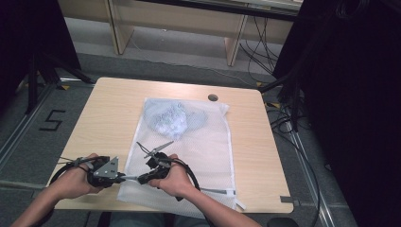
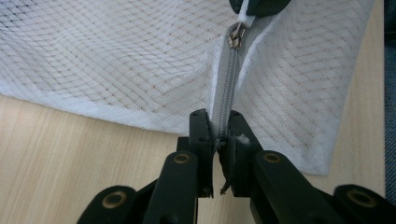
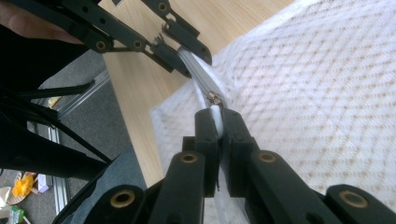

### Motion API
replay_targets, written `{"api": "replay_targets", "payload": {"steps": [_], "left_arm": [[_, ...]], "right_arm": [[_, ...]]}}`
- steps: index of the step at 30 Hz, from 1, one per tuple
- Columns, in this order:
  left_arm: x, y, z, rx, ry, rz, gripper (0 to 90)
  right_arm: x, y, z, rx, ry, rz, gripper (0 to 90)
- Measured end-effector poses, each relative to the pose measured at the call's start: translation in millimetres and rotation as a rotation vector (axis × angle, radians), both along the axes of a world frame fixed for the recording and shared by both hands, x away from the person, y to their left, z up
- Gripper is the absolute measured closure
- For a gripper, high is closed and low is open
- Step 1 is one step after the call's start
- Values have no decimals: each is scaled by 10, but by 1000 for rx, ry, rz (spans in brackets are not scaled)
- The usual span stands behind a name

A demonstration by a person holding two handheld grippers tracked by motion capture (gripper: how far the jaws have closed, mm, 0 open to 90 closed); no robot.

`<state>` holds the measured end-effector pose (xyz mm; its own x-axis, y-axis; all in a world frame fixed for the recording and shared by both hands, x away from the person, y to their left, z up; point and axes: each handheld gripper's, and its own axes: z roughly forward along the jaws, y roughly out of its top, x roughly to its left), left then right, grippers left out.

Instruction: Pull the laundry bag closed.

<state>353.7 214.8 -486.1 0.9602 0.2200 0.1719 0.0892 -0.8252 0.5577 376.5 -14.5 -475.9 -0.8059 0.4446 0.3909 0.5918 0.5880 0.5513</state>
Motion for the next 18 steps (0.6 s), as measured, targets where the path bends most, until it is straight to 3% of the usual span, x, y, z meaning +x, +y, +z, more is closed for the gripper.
{"api": "replay_targets", "payload": {"steps": [12, 18], "left_arm": [[-6, 16, -9, -8, 9, 13, 827], [-1, 67, -23, 30, 15, 27, 827]], "right_arm": [[-2, -158, -7, -10, 14, -9, 872], [1, -273, -32, -34, 14, -27, 872]]}}
